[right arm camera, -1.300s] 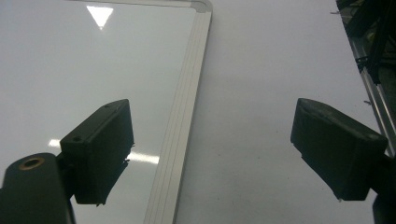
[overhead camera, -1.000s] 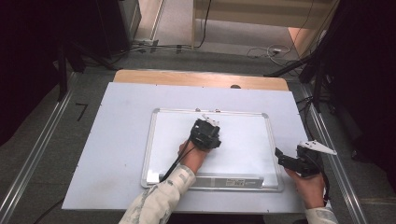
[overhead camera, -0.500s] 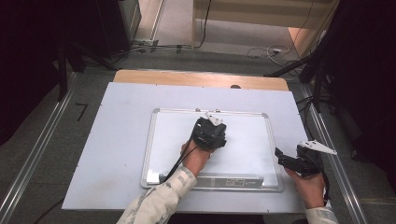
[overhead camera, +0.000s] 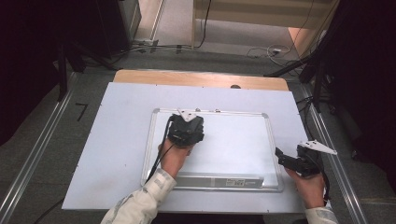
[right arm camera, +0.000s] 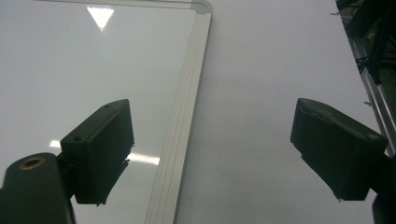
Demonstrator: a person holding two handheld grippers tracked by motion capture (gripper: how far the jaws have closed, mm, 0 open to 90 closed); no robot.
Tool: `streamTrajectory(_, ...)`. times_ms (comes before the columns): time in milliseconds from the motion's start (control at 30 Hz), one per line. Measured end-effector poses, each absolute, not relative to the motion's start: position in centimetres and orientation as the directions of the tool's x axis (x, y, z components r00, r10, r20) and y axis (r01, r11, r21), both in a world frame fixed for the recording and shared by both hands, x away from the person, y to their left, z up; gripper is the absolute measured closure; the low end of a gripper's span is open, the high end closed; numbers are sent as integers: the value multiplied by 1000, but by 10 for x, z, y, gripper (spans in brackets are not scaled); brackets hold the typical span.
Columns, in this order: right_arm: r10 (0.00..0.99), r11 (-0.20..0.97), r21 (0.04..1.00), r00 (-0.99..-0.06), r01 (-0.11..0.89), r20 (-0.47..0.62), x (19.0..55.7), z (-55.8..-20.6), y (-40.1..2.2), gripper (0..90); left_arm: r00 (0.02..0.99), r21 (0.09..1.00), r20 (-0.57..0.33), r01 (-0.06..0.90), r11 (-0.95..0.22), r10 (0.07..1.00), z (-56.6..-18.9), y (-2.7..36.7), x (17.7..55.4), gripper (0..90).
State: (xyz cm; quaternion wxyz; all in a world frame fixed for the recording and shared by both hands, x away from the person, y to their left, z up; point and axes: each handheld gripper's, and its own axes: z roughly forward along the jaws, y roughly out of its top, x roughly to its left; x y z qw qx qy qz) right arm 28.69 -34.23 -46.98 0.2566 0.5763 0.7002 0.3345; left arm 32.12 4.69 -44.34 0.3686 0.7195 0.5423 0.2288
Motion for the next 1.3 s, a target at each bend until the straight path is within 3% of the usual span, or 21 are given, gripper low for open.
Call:
streamTrajectory(567,979,115,761,-203,638,23,288,-470,-340,119,177,788,-79,614,-47,981,-453,111,286,395)
streamTrajectory(1300,978,118,763,-209,635,23,287,-469,-339,119,85,744,-103,667,20,991,-479,123,254,390)
